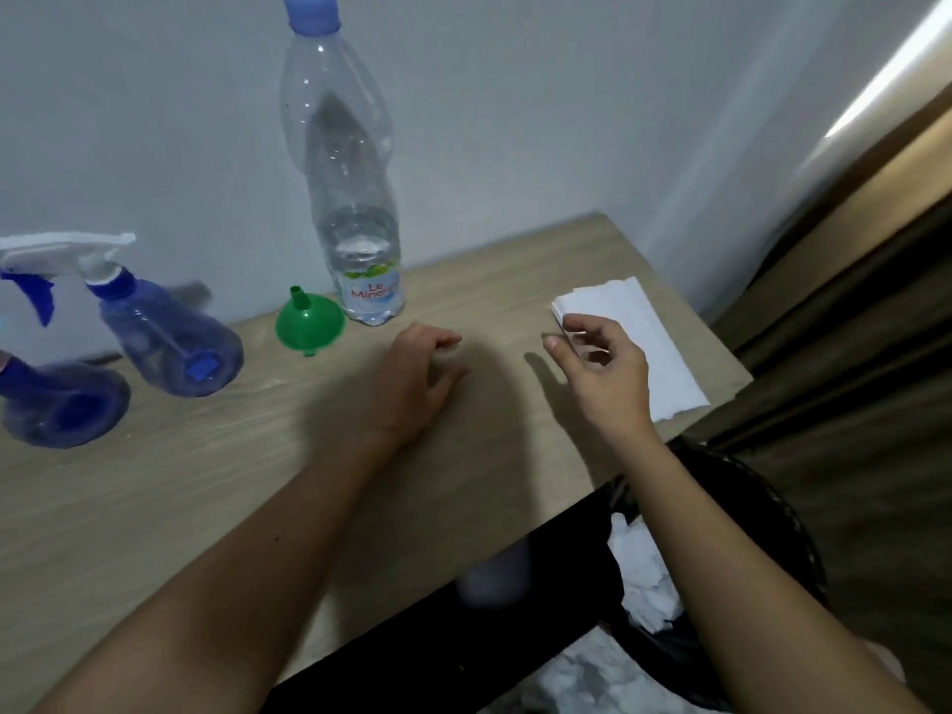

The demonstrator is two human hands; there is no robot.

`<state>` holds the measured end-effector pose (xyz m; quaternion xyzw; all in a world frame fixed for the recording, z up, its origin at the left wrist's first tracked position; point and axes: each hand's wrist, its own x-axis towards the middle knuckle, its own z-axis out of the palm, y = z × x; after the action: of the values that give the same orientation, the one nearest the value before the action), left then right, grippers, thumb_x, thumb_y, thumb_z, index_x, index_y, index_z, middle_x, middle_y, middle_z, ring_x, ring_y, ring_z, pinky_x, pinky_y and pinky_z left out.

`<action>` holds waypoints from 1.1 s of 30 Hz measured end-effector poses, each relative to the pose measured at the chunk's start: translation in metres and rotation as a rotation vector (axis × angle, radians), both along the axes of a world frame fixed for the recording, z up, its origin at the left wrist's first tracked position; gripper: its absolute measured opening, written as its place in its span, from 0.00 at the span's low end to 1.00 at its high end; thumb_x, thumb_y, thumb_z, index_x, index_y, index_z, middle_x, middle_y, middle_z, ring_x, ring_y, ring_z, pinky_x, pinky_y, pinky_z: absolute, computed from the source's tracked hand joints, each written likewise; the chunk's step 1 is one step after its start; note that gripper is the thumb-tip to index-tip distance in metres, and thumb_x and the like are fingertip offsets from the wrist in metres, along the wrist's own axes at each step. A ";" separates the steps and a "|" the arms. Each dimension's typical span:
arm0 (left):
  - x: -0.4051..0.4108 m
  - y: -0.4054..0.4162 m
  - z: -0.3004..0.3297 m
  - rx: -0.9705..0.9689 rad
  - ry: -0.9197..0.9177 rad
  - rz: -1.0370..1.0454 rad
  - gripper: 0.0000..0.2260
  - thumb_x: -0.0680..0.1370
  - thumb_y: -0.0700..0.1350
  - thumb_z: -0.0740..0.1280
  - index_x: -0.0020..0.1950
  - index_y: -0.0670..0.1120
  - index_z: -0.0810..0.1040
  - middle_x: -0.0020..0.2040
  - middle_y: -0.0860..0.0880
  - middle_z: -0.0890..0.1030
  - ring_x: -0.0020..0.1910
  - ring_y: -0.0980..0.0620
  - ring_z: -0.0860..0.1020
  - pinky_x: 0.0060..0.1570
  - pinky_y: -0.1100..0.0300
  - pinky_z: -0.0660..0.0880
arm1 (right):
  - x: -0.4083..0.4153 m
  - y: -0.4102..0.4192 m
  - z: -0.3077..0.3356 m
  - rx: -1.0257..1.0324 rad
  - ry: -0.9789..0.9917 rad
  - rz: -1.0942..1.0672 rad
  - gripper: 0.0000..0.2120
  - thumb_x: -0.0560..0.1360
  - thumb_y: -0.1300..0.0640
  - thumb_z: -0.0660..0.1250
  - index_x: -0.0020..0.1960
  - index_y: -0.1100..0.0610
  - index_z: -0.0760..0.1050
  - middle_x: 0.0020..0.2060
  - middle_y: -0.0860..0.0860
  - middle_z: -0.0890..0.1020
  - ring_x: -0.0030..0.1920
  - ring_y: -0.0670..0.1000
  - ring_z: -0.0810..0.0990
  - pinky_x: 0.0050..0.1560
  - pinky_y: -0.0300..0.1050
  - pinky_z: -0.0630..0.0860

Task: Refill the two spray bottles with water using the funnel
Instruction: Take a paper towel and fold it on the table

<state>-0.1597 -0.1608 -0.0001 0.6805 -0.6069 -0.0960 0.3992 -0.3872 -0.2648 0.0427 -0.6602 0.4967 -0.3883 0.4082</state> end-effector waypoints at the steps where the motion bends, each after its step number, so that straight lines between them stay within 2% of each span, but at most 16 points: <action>1: -0.011 -0.016 0.002 0.005 -0.007 -0.057 0.14 0.79 0.47 0.74 0.61 0.42 0.81 0.56 0.44 0.81 0.56 0.46 0.79 0.57 0.54 0.75 | -0.017 -0.001 -0.003 -0.010 0.019 -0.046 0.13 0.75 0.51 0.80 0.58 0.49 0.84 0.53 0.41 0.86 0.54 0.45 0.82 0.59 0.48 0.80; 5: -0.055 -0.079 0.004 -0.009 -0.068 -0.239 0.15 0.80 0.52 0.70 0.60 0.43 0.82 0.56 0.46 0.83 0.57 0.45 0.80 0.56 0.55 0.74 | -0.077 -0.002 -0.012 -0.105 0.135 -0.197 0.06 0.75 0.52 0.79 0.51 0.47 0.84 0.49 0.41 0.85 0.53 0.49 0.82 0.55 0.47 0.79; 7: -0.076 -0.108 0.004 -0.037 -0.079 -0.305 0.13 0.80 0.50 0.71 0.60 0.43 0.82 0.57 0.47 0.84 0.58 0.45 0.80 0.59 0.53 0.74 | -0.101 -0.003 -0.018 -0.161 0.195 -0.274 0.05 0.75 0.52 0.79 0.50 0.48 0.84 0.47 0.41 0.84 0.51 0.51 0.82 0.55 0.52 0.79; 10: -0.102 -0.146 0.009 0.033 -0.061 -0.377 0.13 0.81 0.50 0.71 0.63 0.46 0.81 0.61 0.50 0.83 0.65 0.48 0.77 0.65 0.52 0.73 | -0.127 -0.010 -0.028 -0.148 0.250 -0.384 0.08 0.74 0.52 0.79 0.52 0.50 0.85 0.48 0.46 0.83 0.51 0.55 0.82 0.58 0.59 0.79; 13: -0.122 -0.179 0.011 0.087 -0.148 -0.473 0.16 0.83 0.52 0.69 0.68 0.48 0.81 0.67 0.49 0.80 0.71 0.47 0.73 0.69 0.59 0.65 | -0.142 -0.016 -0.038 -0.086 0.296 -0.434 0.12 0.73 0.52 0.79 0.55 0.52 0.85 0.51 0.49 0.82 0.54 0.58 0.81 0.61 0.58 0.78; 16: -0.134 -0.202 0.013 0.139 -0.220 -0.555 0.21 0.82 0.56 0.65 0.71 0.48 0.81 0.71 0.48 0.78 0.75 0.44 0.70 0.72 0.51 0.67 | -0.148 -0.023 -0.044 -0.083 0.279 -0.447 0.12 0.73 0.51 0.79 0.55 0.53 0.86 0.49 0.48 0.81 0.51 0.56 0.82 0.58 0.56 0.80; 18: -0.138 -0.210 0.012 0.157 -0.247 -0.585 0.20 0.81 0.56 0.64 0.69 0.50 0.83 0.70 0.48 0.79 0.74 0.44 0.70 0.71 0.47 0.70 | -0.148 -0.026 -0.045 -0.105 0.265 -0.437 0.08 0.74 0.52 0.79 0.52 0.52 0.87 0.48 0.46 0.81 0.49 0.55 0.82 0.56 0.55 0.80; 21: -0.141 -0.213 0.002 0.100 -0.221 -0.584 0.15 0.81 0.55 0.67 0.61 0.51 0.87 0.65 0.49 0.82 0.70 0.44 0.74 0.67 0.50 0.71 | -0.147 -0.028 -0.049 -0.133 0.248 -0.446 0.02 0.74 0.53 0.78 0.46 0.50 0.88 0.44 0.45 0.83 0.45 0.54 0.82 0.54 0.56 0.80; 25: -0.142 -0.217 -0.006 0.030 -0.150 -0.573 0.10 0.80 0.55 0.69 0.54 0.52 0.88 0.60 0.51 0.84 0.66 0.46 0.78 0.67 0.46 0.72 | -0.145 -0.026 -0.047 -0.157 0.204 -0.470 0.02 0.74 0.53 0.77 0.45 0.50 0.88 0.44 0.44 0.86 0.43 0.52 0.84 0.53 0.56 0.81; 28: -0.144 -0.220 -0.001 0.041 -0.145 -0.597 0.11 0.81 0.53 0.69 0.55 0.51 0.88 0.59 0.51 0.84 0.65 0.46 0.76 0.68 0.48 0.70 | -0.144 -0.027 -0.041 -0.161 0.169 -0.478 0.01 0.75 0.55 0.77 0.45 0.51 0.88 0.42 0.42 0.84 0.42 0.49 0.83 0.48 0.50 0.81; 30: -0.147 -0.221 0.004 0.059 -0.162 -0.610 0.11 0.80 0.54 0.69 0.57 0.52 0.88 0.58 0.52 0.84 0.67 0.45 0.75 0.65 0.49 0.71 | -0.142 -0.027 -0.037 -0.173 0.159 -0.481 0.01 0.76 0.56 0.76 0.45 0.52 0.87 0.42 0.42 0.84 0.41 0.48 0.82 0.46 0.44 0.80; 33: -0.150 -0.221 0.005 0.053 -0.159 -0.592 0.07 0.79 0.49 0.72 0.52 0.51 0.88 0.55 0.55 0.85 0.69 0.46 0.73 0.62 0.49 0.72 | -0.139 -0.027 -0.032 -0.188 0.130 -0.473 0.02 0.76 0.57 0.76 0.46 0.53 0.87 0.43 0.45 0.84 0.40 0.48 0.81 0.45 0.40 0.79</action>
<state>-0.3095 -0.3817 0.0053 0.4897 -0.8053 -0.1704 0.2876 -0.5265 -0.2915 0.0104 -0.5845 0.6241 -0.4741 0.2100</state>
